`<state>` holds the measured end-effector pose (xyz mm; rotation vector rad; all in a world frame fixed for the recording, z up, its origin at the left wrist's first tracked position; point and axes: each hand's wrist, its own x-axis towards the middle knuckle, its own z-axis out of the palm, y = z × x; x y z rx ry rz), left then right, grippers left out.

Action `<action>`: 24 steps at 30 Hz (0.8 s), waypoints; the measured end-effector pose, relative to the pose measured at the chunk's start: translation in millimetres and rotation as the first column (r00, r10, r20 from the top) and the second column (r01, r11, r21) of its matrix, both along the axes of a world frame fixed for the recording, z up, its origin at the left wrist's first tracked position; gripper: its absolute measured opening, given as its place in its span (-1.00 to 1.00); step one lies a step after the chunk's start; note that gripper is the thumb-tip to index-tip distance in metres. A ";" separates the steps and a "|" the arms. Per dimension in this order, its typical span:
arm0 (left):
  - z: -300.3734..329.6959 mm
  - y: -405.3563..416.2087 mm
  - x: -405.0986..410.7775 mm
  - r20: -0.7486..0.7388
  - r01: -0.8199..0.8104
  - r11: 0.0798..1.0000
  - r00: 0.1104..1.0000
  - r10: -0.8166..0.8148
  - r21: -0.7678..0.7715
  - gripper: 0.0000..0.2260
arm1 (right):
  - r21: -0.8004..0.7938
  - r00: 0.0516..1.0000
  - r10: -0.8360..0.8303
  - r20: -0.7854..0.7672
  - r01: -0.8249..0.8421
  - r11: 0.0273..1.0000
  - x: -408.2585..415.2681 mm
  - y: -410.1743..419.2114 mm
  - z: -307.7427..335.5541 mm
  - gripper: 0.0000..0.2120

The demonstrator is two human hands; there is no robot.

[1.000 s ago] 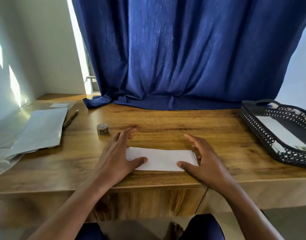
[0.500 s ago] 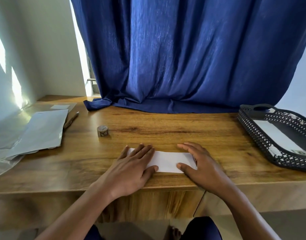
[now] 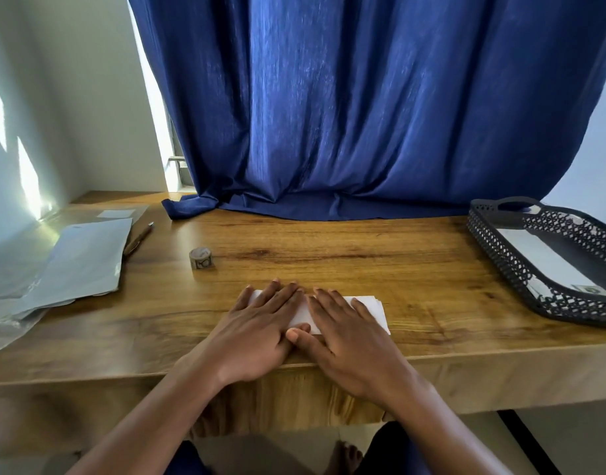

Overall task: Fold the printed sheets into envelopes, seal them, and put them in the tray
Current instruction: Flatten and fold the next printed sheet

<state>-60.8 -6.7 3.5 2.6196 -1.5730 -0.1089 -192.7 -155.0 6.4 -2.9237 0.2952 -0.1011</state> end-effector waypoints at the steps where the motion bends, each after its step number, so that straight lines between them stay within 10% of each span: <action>1: 0.1 0.1 -0.1 0.005 -0.004 1.000 1.000 0.004 0.009 -0.38 | -0.014 1.000 -0.008 -0.023 0.007 1.000 -3.5 -3.8 1.6 0.02; 24: -5.5 -18.9 -30.3 0.074 0.109 0.991 0.992 -0.104 -0.075 -0.40 | -0.103 0.994 -0.105 -0.037 0.101 0.990 -34.9 -43.4 -1.2 -0.33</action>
